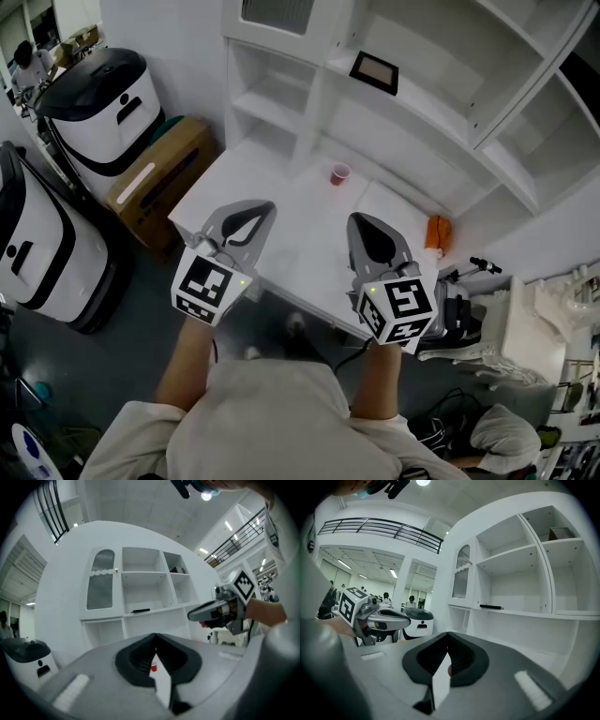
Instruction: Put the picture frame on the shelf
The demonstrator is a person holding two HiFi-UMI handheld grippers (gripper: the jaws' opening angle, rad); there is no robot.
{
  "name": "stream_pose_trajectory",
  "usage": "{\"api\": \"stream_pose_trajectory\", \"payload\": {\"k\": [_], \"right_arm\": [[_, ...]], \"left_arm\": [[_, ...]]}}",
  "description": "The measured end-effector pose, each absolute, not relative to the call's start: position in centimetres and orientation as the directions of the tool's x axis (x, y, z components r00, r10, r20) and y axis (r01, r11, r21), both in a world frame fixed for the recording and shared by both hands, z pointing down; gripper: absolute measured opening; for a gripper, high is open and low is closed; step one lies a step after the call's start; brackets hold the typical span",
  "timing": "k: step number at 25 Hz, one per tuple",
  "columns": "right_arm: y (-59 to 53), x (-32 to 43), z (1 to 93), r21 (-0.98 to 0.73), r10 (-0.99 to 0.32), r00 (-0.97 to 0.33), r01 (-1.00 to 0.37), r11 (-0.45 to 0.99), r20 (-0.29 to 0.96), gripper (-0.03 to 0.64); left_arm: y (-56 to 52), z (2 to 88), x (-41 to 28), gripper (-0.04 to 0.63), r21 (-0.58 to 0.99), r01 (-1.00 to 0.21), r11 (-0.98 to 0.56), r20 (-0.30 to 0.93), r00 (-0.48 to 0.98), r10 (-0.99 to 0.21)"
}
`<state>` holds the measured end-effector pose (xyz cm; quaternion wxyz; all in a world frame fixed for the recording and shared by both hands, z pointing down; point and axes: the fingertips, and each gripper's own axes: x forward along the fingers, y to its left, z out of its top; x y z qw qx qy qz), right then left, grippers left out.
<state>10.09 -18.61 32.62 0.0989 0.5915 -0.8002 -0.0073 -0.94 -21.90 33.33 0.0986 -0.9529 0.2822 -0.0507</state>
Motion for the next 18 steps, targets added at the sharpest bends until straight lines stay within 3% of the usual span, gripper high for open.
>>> {"api": "stream_pose_trajectory", "payload": {"k": [18], "right_arm": [[-15.5, 8.4, 33.0, 0.151, -0.945, -0.28, -0.94, 0.306, 0.171, 0.006]], "left_arm": [[-19.0, 33.5, -2.5, -0.002, -0.235, -0.515, -0.825, 0.054, 0.84, -0.54]]}}
